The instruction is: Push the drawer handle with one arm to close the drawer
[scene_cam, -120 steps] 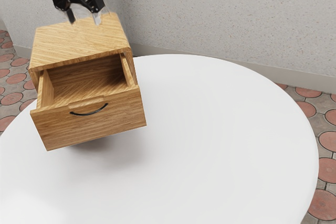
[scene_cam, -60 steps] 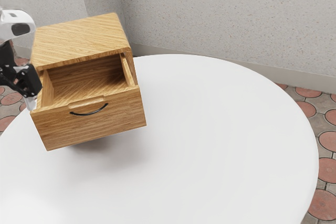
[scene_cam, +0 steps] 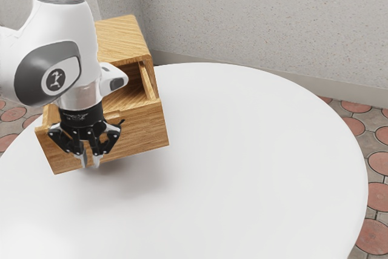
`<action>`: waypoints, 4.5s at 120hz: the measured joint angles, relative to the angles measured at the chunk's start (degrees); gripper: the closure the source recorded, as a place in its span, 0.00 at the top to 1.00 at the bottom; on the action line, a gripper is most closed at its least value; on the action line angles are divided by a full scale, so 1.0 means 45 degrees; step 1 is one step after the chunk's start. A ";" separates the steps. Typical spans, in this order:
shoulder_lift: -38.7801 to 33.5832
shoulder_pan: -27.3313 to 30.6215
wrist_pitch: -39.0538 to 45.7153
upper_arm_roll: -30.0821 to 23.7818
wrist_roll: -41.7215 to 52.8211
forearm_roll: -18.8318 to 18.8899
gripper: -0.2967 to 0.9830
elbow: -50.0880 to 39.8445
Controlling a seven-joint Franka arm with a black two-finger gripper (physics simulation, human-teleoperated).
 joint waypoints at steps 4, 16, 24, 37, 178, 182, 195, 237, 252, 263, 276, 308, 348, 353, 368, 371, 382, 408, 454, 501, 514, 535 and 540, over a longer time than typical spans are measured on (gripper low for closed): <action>0.0011 0.0178 0.0141 -0.0037 -0.0132 -0.0071 0.23 0.0002; 0.0032 0.0916 0.0591 -0.0174 -0.0487 -0.0359 0.20 0.0030; 0.0063 0.1748 0.0877 -0.0625 -0.0688 -0.0676 0.18 0.0054; 0.0262 0.2334 0.1237 -0.0853 -0.0954 -0.0983 0.17 0.0059; 0.3591 0.3691 0.3732 -0.1141 -0.0685 -0.0104 0.15 0.0477; 0.3735 0.3709 0.3742 -0.1141 -0.0647 -0.0034 0.15 0.0557; 0.4249 0.3734 0.3767 -0.1141 -0.0538 0.0232 0.15 0.0818; 0.5647 0.4076 0.3796 -0.1084 -0.0301 0.1301 0.15 0.1670; 0.6275 0.4131 0.3799 -0.1082 -0.0244 0.1757 0.15 0.2091; 0.6535 0.4136 0.3799 -0.1082 -0.0210 0.2002 0.15 0.2370; 0.6855 0.4136 0.3784 -0.1082 -0.0174 0.2259 0.15 0.2683; 0.7540 0.4135 0.3726 -0.1064 -0.0111 0.2788 0.15 0.3312; 0.8755 0.4140 0.3754 -0.0983 -0.0071 0.3583 0.15 0.3866; 0.8904 0.4137 0.3756 -0.0973 -0.0069 0.3695 0.15 0.3939; 0.9281 0.4127 0.3760 -0.0966 -0.0061 0.3932 0.15 0.4209; 0.9398 0.4118 0.3761 -0.0965 -0.0063 0.3997 0.15 0.4289; 0.9643 0.4137 0.3762 -0.0964 -0.0068 0.4160 0.15 0.4488; 1.0197 0.4070 0.3766 -0.0945 -0.0075 0.4540 0.15 0.4941; 1.0350 0.4072 0.4549 -0.0958 -0.0136 0.5154 0.15 0.5035; 1.0430 0.3752 0.5485 -0.0924 -0.0353 0.5865 0.16 0.5016; 1.0440 0.3629 0.5621 -0.0925 -0.0486 0.6147 0.16 0.5016; 1.0565 0.3350 0.5732 -0.0919 -0.0769 0.6492 0.15 0.5034; 1.0638 0.3215 0.5747 -0.0854 -0.0827 0.6527 0.15 0.5054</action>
